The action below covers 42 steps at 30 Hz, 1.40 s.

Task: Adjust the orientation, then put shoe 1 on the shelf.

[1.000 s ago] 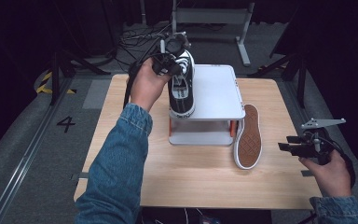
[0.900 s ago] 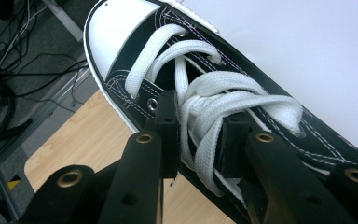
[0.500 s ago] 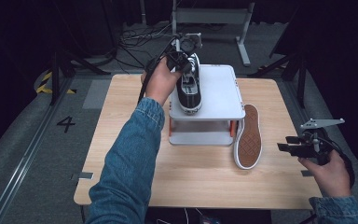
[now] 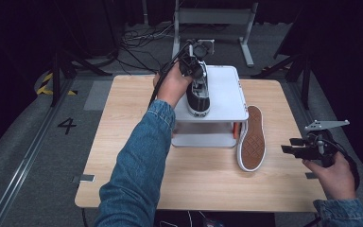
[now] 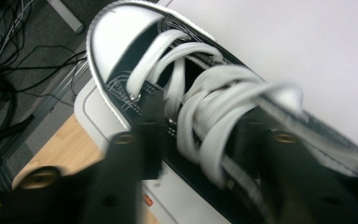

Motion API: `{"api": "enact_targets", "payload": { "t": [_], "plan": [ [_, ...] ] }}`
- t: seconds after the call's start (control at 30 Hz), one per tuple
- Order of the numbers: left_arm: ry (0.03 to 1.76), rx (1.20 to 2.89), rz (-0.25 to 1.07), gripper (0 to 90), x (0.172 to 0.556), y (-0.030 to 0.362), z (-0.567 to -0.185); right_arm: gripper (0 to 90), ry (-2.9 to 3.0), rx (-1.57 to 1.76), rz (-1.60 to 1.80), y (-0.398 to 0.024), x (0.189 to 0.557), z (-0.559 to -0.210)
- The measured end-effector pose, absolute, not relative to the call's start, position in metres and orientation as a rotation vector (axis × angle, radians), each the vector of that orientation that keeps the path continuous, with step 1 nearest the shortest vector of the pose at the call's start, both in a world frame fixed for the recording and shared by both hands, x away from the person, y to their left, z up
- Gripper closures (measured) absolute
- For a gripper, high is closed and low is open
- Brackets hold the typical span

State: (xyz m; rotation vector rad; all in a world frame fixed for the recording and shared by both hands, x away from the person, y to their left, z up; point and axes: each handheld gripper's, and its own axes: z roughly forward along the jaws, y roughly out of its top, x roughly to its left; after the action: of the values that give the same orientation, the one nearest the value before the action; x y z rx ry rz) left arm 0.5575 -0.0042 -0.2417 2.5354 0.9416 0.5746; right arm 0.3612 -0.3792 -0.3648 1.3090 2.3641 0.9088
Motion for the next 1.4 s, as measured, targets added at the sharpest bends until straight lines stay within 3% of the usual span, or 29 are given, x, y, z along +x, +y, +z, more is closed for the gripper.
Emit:
{"api": "enact_targets", "payload": {
  "t": [0.03,0.23,0.63,1.07,1.13,1.27,1.4],
  "plan": [
    [0.945,2.527,0.562,50.8,0.556,-0.001,-0.238,49.0,2.366,1.305,0.910,-0.379,0.361,-0.365],
    [0.930,2.436,0.466,43.9,0.542,0.018,-0.217,48.7,2.373,1.304,0.898,-0.377,0.362,-0.366],
    [0.770,2.381,0.382,42.8,0.488,0.057,-0.196,47.9,2.378,1.305,0.887,-0.373,0.365,-0.367],
    [0.705,2.341,0.325,40.6,0.425,0.116,-0.211,50.0,2.397,1.291,0.879,-0.361,0.374,-0.366],
    [0.714,2.321,0.322,40.4,0.416,0.127,-0.218,55.1,2.403,1.264,0.885,-0.359,0.378,-0.365],
    [0.743,2.309,0.272,39.5,0.401,0.144,-0.241,81.8,2.467,1.223,0.851,-0.351,0.387,-0.367],
    [0.764,2.281,0.192,39.9,0.395,0.157,-0.262,88.9,2.474,1.222,0.818,-0.340,0.397,-0.370]
  ]
}}
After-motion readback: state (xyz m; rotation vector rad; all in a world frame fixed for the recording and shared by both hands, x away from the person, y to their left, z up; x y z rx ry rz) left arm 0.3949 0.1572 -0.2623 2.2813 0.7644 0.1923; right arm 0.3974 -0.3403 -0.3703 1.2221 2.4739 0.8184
